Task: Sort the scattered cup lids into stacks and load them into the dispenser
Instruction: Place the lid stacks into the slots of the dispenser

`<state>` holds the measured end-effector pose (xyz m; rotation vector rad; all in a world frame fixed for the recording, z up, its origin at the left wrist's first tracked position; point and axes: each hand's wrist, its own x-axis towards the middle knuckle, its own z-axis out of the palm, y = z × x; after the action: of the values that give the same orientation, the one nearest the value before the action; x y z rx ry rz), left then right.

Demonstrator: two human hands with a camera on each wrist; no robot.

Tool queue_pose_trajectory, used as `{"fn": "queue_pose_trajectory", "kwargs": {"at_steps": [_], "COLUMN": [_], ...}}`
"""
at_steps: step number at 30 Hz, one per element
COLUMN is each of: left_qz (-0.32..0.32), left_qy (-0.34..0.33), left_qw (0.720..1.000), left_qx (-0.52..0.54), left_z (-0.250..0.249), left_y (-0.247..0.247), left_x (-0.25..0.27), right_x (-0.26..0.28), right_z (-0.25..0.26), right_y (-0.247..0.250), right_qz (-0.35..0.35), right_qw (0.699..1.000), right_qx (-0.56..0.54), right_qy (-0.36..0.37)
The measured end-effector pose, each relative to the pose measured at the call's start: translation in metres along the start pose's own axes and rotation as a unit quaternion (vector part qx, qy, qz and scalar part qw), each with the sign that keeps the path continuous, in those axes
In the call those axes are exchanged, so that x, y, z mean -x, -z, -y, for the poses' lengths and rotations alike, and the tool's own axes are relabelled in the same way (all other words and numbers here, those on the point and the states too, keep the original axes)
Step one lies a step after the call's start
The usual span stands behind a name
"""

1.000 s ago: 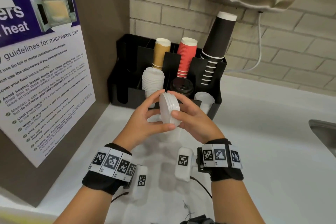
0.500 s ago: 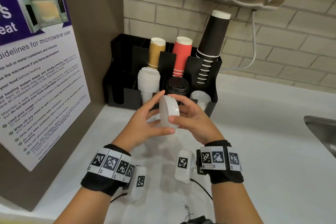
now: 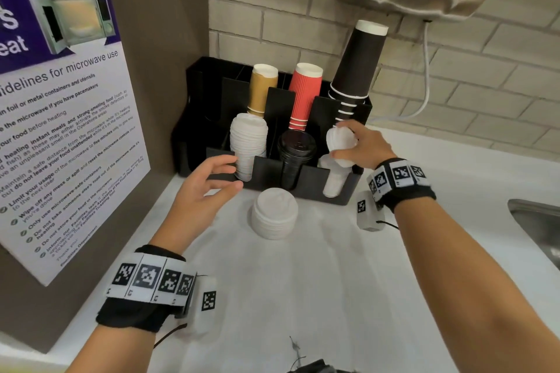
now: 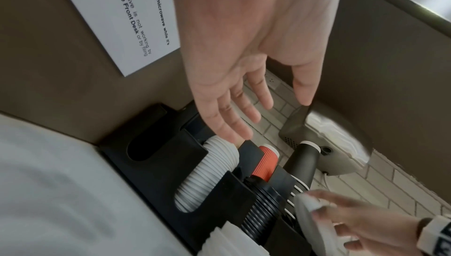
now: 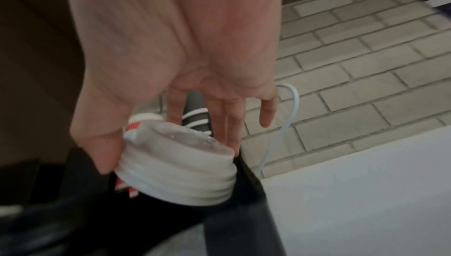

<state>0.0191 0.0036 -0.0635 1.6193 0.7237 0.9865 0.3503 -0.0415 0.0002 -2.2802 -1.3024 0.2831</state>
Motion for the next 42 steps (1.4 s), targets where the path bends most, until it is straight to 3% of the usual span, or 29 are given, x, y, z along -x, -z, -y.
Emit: {"fn": "queue_pose_trajectory", "kwargs": {"at_steps": [3,13,18,26,29,31,33,36,37,38,40,42], "left_qz": [-0.008,-0.007,-0.017,-0.02,-0.013,-0.009,-0.008,-0.008,-0.008,-0.007,-0.007,-0.006], "left_qy": [-0.002,0.002,0.003,0.004,0.005,0.004,0.003,0.006,0.008,0.009,0.009,0.006], "left_qw": [1.0,1.0,1.0,1.0,1.0,1.0,1.0,1.0,1.0,1.0,1.0,1.0], "left_qx": [-0.006,-0.02,-0.018,-0.013,-0.012,-0.013,-0.013,-0.013,-0.014,-0.015,-0.013,-0.01], "left_z": [0.0,-0.002,-0.002,-0.002,-0.004,-0.005,-0.005,-0.004,-0.004,-0.004,-0.004,-0.004], "left_y": [0.003,0.004,0.007,0.009,0.005,0.003,0.003,0.003,0.002,0.001,-0.001,-0.002], "left_x": [0.0,0.002,0.003,0.004,0.003,0.003,0.003,0.004,0.004,0.003,0.003,0.004], "right_x": [-0.006,-0.02,-0.022,-0.01,0.002,0.01,0.019,0.037,0.044,0.051,0.063,0.066], "right_z": [0.0,0.004,0.009,0.008,0.013,0.015,0.018,0.031,0.038,0.045,0.055,0.059], "right_y": [-0.007,-0.012,-0.01,-0.027,-0.036,-0.039,-0.037,-0.044,-0.049,-0.056,-0.074,-0.089], "right_qz": [0.043,0.081,0.193,0.159,0.179,0.188,0.122,-0.058,-0.051,0.0,0.162,0.241], "right_qw": [0.998,0.986,0.96,0.923,0.902,0.905,0.938,0.975,0.974,0.973,0.961,0.946], "right_qx": [0.045,0.138,0.196,0.344,0.389,0.379,0.32,0.122,0.063,0.035,0.068,0.12], "right_qy": [0.013,0.039,0.04,0.062,0.064,0.04,0.057,0.178,0.211,0.228,0.216,0.184]}}
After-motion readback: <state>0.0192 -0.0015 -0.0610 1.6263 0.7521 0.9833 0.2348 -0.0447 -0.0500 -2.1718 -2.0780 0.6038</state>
